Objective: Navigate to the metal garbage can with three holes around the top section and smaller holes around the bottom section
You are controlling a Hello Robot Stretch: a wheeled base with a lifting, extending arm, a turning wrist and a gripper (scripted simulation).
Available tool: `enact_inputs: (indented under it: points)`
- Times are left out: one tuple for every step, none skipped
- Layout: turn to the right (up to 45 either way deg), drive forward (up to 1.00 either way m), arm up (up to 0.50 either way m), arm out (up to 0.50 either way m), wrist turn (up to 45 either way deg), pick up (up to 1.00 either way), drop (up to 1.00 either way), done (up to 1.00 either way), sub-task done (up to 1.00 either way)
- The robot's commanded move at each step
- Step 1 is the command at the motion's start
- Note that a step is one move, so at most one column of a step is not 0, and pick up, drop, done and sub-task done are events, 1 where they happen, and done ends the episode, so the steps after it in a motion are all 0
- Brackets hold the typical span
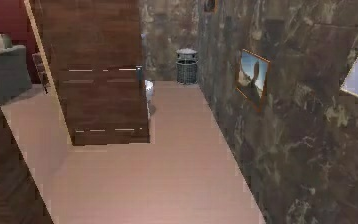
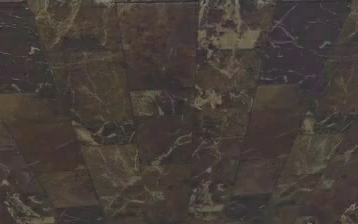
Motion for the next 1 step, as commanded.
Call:
enact_inputs:
  points:
    - [0.0,1.00,0.00,0.00,0.0,0.00,0.00,0.00,0.00]
